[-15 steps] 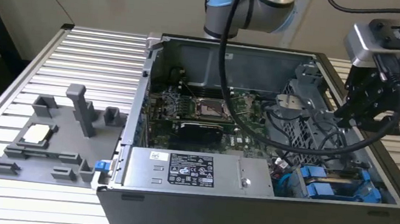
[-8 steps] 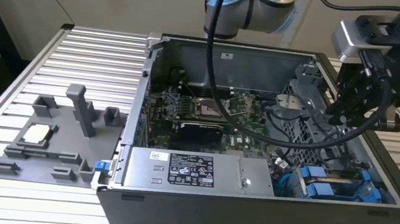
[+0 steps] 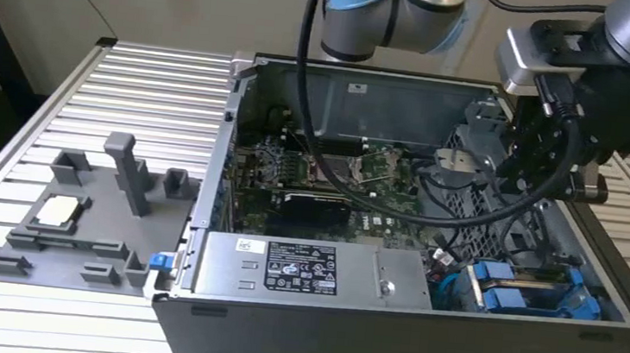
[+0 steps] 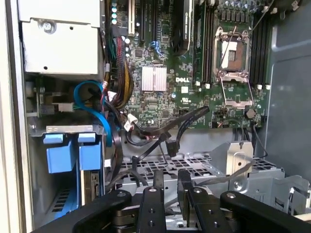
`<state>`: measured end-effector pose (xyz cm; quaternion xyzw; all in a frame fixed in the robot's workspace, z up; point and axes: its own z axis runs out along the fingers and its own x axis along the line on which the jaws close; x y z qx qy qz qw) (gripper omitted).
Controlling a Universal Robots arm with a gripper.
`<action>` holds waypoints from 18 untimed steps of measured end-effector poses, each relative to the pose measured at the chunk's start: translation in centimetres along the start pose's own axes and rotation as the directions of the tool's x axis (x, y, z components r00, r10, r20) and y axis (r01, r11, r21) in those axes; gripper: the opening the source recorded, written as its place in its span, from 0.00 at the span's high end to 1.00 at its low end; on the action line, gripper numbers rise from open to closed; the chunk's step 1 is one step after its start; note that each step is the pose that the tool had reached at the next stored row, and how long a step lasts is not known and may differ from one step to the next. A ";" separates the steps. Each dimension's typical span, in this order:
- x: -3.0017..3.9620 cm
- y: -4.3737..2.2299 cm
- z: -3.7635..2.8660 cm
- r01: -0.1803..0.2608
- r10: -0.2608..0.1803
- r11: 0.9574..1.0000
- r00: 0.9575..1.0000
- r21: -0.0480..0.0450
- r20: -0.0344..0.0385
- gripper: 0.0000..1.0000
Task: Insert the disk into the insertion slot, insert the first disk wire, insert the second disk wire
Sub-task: 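Insert the first disk wire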
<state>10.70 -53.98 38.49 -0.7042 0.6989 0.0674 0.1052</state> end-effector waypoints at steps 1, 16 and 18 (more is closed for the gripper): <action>-0.01 0.18 0.00 0.003 -0.003 1.000 1.000 -0.001 0.000 0.73; 0.09 1.90 0.41 0.121 -0.121 0.992 0.993 -0.030 0.009 0.73; 0.10 2.17 0.46 0.123 -0.123 0.992 0.992 -0.030 0.009 0.73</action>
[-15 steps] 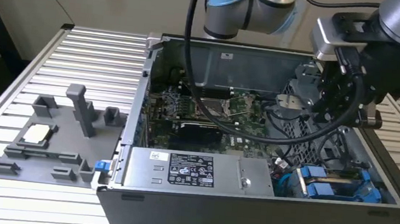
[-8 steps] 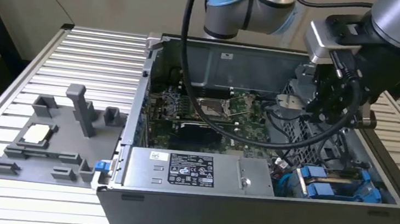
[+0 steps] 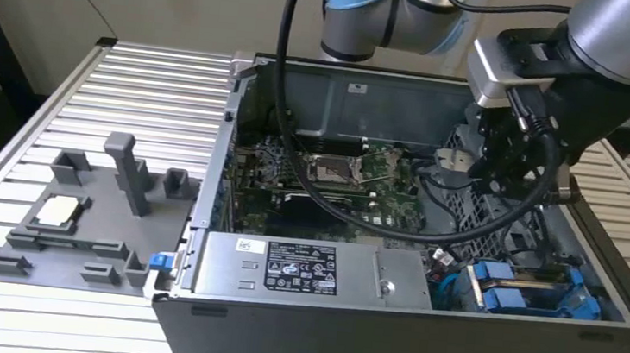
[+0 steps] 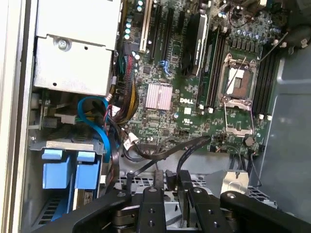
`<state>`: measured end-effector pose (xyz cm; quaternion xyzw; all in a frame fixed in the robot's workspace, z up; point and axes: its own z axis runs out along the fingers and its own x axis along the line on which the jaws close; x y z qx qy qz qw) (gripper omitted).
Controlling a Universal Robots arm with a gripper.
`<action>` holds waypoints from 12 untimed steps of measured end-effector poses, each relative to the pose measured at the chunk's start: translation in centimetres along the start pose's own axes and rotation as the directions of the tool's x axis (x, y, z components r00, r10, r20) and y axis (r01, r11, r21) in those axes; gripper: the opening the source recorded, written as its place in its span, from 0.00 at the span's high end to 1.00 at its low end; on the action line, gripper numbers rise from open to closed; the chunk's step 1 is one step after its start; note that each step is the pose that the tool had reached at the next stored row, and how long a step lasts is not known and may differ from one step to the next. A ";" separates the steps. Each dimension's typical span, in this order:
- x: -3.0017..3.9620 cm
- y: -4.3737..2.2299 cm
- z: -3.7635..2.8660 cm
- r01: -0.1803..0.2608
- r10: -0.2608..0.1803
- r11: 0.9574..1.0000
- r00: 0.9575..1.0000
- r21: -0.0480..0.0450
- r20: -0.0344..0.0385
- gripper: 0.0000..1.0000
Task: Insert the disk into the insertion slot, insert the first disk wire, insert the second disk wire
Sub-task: 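Insert the first disk wire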
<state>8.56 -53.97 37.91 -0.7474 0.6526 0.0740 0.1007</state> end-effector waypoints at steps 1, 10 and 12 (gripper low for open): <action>0.00 0.07 0.03 0.000 0.000 1.000 1.000 0.000 0.000 0.73; 0.02 0.20 0.18 -0.005 0.005 1.000 1.000 0.003 -0.001 0.73; 0.02 0.20 0.17 -0.005 0.005 1.000 1.000 0.003 -0.001 0.73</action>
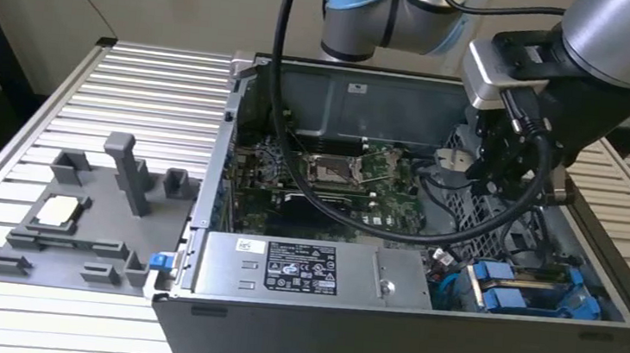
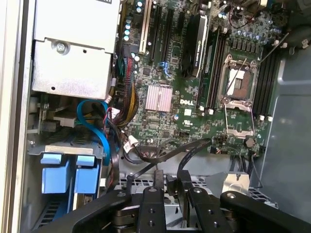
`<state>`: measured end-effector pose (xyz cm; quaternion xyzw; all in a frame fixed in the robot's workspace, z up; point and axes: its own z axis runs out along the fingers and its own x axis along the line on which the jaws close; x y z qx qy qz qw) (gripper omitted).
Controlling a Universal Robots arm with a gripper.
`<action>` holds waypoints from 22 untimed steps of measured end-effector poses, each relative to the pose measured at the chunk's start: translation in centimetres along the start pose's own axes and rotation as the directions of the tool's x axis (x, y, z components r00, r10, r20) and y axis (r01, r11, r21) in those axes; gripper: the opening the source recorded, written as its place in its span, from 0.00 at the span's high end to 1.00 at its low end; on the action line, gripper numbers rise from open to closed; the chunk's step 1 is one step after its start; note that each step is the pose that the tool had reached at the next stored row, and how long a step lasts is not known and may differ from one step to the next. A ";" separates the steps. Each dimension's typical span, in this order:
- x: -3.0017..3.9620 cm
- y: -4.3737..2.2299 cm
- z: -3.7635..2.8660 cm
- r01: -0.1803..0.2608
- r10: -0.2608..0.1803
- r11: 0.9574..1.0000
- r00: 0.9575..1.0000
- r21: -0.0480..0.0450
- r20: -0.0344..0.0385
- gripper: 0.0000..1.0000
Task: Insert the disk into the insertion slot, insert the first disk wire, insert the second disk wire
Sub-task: 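Insert the first disk wire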
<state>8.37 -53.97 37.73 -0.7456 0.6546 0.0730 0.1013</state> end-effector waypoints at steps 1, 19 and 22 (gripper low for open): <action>0.00 0.00 0.00 0.000 0.000 1.000 1.000 0.000 0.000 0.73; -0.05 0.10 0.02 -0.007 0.007 1.000 1.000 0.002 -0.001 0.83; -0.05 0.10 0.02 -0.007 0.007 1.000 1.000 0.002 -0.001 0.84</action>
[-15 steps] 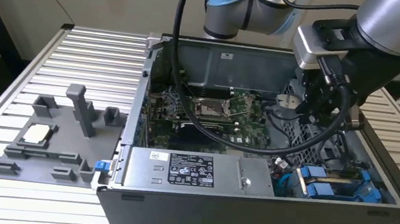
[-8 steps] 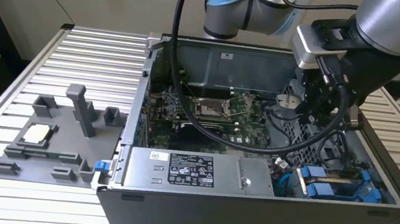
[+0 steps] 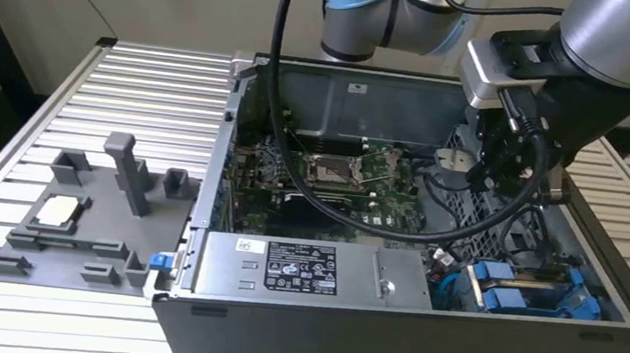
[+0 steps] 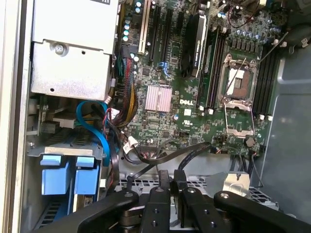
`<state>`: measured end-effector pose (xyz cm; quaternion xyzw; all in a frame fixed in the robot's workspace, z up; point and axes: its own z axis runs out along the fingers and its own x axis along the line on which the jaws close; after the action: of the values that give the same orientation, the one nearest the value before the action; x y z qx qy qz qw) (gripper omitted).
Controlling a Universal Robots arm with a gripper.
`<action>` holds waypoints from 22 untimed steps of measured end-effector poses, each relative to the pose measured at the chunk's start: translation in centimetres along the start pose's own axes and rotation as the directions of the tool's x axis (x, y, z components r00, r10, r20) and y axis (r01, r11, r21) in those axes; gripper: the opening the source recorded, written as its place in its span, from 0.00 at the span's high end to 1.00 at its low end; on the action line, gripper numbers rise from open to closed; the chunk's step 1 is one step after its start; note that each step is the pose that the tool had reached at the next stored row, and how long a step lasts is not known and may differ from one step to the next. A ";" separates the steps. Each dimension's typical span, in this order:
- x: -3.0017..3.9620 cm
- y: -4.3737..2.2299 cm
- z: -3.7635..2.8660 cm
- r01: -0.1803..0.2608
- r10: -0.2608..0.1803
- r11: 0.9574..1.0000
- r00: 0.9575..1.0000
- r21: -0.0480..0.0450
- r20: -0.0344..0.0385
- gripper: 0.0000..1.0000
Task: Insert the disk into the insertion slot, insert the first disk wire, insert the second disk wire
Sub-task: 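Insert the first disk wire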
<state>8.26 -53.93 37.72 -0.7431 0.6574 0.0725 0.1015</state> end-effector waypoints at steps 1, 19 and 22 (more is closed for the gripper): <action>0.00 0.00 0.00 0.000 0.000 1.000 1.000 0.000 0.000 0.84; -0.02 0.00 0.01 0.000 0.000 1.000 1.000 0.000 0.000 0.89; -0.06 0.00 0.01 0.000 0.000 1.000 1.000 -0.002 -0.012 0.82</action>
<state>8.26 -53.87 37.72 -0.7437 0.6579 0.0686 0.0971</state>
